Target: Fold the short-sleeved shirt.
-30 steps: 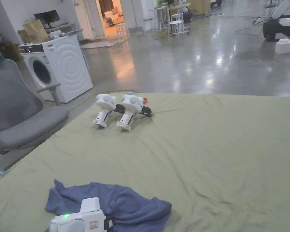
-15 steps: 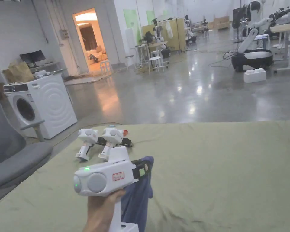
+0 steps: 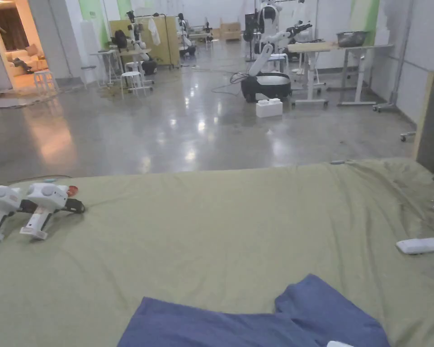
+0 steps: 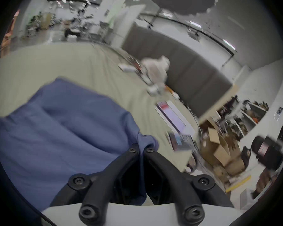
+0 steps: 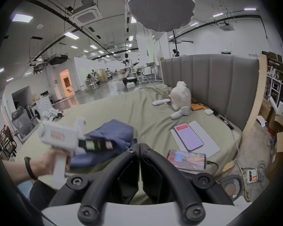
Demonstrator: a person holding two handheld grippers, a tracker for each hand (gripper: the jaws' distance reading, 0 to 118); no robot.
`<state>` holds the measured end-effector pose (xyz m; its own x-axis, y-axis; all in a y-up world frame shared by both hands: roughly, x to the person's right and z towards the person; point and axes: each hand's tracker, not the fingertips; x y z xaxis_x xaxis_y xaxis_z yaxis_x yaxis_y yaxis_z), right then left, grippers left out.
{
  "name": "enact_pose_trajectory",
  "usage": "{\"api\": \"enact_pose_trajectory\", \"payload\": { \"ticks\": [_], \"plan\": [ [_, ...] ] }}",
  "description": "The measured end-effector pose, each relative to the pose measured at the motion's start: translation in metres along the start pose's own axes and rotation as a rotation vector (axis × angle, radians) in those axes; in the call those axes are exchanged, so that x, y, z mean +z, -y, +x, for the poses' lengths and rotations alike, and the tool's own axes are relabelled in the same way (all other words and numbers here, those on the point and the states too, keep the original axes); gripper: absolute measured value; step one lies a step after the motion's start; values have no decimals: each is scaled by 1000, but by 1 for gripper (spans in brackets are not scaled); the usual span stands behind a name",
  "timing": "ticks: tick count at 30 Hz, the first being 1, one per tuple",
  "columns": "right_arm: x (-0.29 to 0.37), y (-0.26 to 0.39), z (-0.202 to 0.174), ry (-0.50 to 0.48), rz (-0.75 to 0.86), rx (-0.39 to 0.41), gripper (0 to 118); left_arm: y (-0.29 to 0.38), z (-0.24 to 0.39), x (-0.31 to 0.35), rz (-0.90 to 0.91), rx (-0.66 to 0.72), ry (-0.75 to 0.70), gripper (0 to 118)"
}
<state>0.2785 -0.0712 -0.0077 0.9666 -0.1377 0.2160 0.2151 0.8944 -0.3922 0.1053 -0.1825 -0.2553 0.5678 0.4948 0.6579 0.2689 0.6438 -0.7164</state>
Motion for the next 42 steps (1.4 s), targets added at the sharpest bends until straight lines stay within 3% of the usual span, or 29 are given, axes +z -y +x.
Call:
{"api": "enact_pose_trajectory", "payload": {
  "ticks": [3, 5, 6, 7, 8, 14, 18, 21, 27, 29, 30, 33, 36, 42],
  "plan": [
    [4, 6, 4, 17, -21, 0, 0, 35, 21, -17, -42, 53, 51, 1],
    [2, 8, 2, 17, -33, -5, 0, 44, 24, -22, -56, 50, -26, 30],
    [1, 8, 1, 12, -36, -7, 0, 45, 22, -20, -48, 50, -49, 60],
    [-1, 8, -3, 2, -37, -4, 0, 41, 18, -11, -39, 57, -25, 78],
    [-3, 7, -5, -6, -35, 0, 0, 38, 16, 0, -16, 66, -31, 87],
    [-15, -13, -34, -99, 34, 66, 0, 9, 8, 146, 324, -65, -224, 89],
    [-22, -35, -53, -156, 95, 85, 0, 10, 30, 262, 559, -214, -461, 90],
    [-19, -52, -66, -185, 147, 115, 0, 24, 50, 329, 689, -267, -651, 89],
    [-8, -75, -84, -226, 228, 153, 0, 50, 79, 398, 805, -297, -899, 84],
    [-5, -81, -89, -217, 251, 177, 0, 55, 87, 411, 812, -293, -920, 71],
    [-3, -83, -92, -210, 267, 193, 0, 58, 88, 415, 818, -288, -929, 58],
    [2, -87, -96, -198, 299, 214, 0, 66, 94, 422, 829, -274, -968, 40],
    [5, -91, -94, -211, 312, 196, 0, 71, 99, 425, 823, -302, -1001, 2],
    [8, -92, -91, -205, 325, 170, 0, 74, 98, 428, 832, -292, -975, 0]
  ]
}}
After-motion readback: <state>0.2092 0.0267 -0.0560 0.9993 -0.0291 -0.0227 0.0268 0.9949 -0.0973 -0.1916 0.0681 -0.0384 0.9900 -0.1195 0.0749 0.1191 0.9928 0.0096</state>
